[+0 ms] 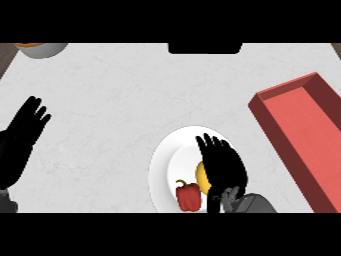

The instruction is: Pick the lemon from the plate and place it in the cardboard box

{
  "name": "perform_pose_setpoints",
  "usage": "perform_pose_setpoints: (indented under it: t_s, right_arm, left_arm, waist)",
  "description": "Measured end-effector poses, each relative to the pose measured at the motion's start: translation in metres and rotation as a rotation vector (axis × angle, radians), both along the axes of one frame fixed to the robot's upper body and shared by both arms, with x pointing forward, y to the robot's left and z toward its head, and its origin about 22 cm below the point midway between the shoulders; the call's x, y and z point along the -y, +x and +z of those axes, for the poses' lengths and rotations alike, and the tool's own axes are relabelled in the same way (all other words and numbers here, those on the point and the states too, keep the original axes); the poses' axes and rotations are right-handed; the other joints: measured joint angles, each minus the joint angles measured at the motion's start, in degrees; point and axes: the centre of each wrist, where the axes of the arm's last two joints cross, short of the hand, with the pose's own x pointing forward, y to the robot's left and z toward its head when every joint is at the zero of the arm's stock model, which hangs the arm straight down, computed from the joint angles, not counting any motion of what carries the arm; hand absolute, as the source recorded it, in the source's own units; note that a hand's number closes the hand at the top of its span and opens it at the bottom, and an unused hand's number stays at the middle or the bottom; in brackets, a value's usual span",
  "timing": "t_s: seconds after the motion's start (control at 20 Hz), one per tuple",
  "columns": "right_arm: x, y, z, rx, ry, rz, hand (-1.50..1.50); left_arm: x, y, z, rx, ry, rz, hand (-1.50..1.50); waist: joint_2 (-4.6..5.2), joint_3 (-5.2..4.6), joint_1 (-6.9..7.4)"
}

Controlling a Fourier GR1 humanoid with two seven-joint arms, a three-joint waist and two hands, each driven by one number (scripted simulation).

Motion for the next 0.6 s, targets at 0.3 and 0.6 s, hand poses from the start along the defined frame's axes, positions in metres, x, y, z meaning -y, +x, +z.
perform_pose_setpoints:
  t_s: [0.3,0.6]
  right_arm:
    - [0.003,0.001,-0.010,0.013,0.000,0.003,1.50]
    - [0.006,0.004,-0.012,0.074,0.029,0.063,1.50]
  left_arm:
    - [0.001,0.001,0.003,-0.002,-0.001,-0.006,0.00]
    - [-0.002,-0.001,0.004,-0.001,-0.002,-0.004,0.00]
  waist:
    - [0.00,0.00,-0.01]
    - [0.00,-0.01,0.01]
